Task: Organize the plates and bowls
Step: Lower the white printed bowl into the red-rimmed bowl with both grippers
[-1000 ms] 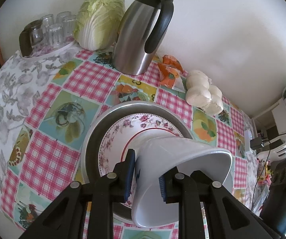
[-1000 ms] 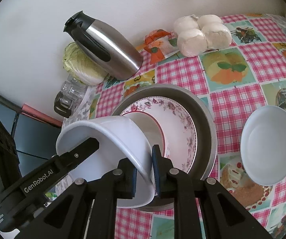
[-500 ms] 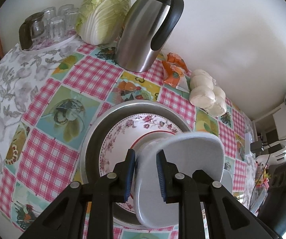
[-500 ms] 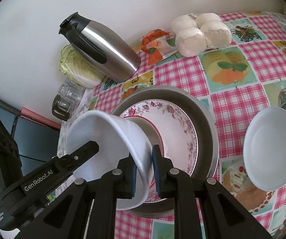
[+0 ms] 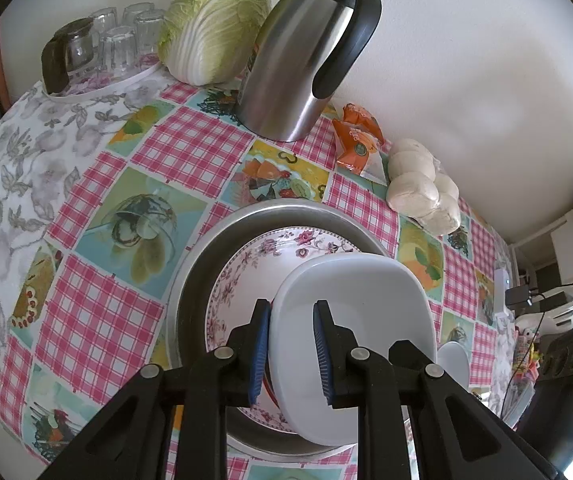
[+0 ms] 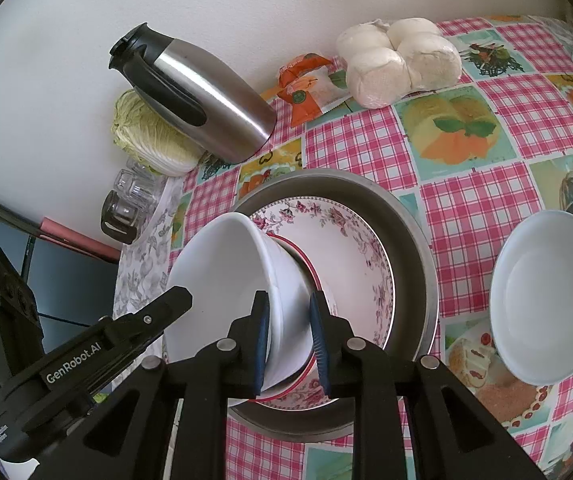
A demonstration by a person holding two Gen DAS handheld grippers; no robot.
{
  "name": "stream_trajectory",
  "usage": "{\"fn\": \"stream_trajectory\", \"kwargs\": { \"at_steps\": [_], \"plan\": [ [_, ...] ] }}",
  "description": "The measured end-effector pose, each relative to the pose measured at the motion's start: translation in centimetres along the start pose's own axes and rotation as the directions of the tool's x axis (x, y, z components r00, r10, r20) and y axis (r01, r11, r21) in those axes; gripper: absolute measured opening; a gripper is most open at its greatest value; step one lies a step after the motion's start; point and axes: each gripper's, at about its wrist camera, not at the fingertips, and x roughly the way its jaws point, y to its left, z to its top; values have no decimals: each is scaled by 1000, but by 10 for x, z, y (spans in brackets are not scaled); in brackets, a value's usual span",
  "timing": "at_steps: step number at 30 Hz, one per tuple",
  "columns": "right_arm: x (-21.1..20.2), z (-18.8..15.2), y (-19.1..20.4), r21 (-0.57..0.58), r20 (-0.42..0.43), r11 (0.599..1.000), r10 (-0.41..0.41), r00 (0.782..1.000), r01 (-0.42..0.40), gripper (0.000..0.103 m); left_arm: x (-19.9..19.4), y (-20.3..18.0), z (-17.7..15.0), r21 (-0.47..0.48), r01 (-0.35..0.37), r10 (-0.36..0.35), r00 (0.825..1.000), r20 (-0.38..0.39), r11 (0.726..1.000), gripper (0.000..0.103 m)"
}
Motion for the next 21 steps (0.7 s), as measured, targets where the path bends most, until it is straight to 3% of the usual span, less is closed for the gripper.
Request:
{"fn": "stream_trajectory", "kwargs": {
  "at_steps": [12, 21],
  "plan": [
    [-17, 3, 3, -21, 36, 1000, 20, 999, -19, 23, -20, 2, 4, 1, 15, -15, 999, 44, 1000, 26],
    [-13, 1, 6, -45, 24, 999, -11, 1000, 13, 23, -22, 7, 5, -15, -3, 4, 999, 41, 1000, 27]
  ]
}}
